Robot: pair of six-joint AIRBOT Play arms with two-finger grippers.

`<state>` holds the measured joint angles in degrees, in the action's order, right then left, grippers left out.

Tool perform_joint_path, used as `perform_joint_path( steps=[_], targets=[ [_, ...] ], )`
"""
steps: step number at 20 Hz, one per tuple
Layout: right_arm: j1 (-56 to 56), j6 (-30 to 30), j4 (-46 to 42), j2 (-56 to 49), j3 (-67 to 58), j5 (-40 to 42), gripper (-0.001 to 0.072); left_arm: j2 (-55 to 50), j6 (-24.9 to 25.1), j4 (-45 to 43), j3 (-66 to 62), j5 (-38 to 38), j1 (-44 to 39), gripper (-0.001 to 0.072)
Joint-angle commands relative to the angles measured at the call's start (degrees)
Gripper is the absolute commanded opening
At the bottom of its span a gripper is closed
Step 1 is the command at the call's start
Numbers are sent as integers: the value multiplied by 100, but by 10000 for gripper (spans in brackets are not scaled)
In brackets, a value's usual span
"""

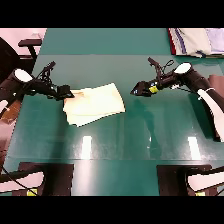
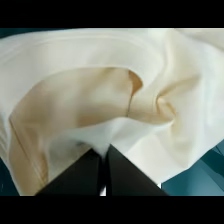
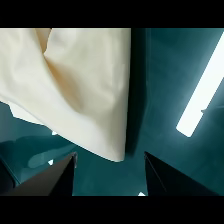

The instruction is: Fold the shirts.

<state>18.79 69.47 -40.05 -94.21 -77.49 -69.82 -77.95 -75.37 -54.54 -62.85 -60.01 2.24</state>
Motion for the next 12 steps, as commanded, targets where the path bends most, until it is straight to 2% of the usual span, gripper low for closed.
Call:
perform_joint_path(
  steps=[1, 5, 7, 11, 12],
  targets=[
    [-4, 0, 0, 17, 2, -133, 482, 98, 66, 24, -365, -433, 83, 24],
    [-7, 0, -46, 238, 2, 63, 482, 861, -109, -1200, -393, -1493, 96, 23],
    [-4, 0, -55, 363, 2, 188, 482, 1139, -105, -1270, -35, -2247, 96, 24],
    [-4, 0, -55, 439, 2, 203, 482, 1237, -83, -1239, 1060, -2393, 96, 27],
    [-4, 2, -50, 439, 2, 184, 483, 1237, -114, -1237, 1316, -2308, 96, 109]
  ],
)
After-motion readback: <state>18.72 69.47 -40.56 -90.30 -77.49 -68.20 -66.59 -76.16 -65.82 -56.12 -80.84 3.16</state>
